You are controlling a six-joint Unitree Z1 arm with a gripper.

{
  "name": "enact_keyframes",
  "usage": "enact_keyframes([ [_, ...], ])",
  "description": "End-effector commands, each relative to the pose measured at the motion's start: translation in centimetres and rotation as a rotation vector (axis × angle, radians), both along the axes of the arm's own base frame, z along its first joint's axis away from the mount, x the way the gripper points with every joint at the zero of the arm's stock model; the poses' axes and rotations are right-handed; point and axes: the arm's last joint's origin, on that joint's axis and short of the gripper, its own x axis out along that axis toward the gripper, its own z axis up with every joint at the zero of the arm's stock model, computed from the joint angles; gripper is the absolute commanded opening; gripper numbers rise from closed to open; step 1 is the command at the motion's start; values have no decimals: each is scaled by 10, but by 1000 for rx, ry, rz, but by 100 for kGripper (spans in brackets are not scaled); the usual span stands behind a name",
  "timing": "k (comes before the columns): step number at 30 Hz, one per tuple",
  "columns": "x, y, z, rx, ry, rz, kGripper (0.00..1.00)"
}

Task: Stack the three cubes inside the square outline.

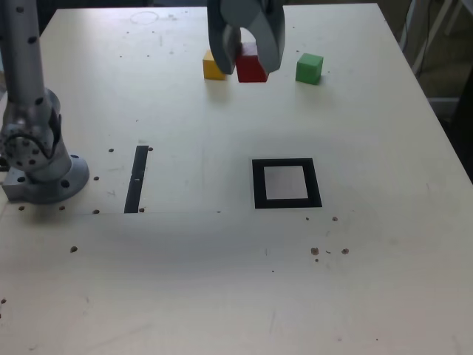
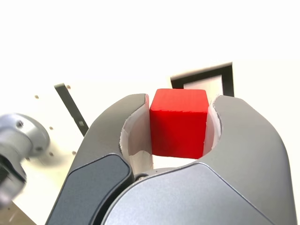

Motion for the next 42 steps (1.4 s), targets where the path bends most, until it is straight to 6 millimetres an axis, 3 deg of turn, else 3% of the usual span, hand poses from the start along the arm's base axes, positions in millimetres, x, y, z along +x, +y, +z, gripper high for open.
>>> enact_keyframes([
  [1, 3, -15, -4, -3, 5, 32, 33],
  [9, 26, -68, -31, -15, 76, 38, 33],
  [14, 45, -81, -53, -24, 119, 49, 33],
  [21, 64, -82, -80, -28, 128, 68, 33],
  [33, 73, -63, -117, -20, 152, 120, 33],
  [42, 75, -60, -124, -27, 150, 126, 37],
])
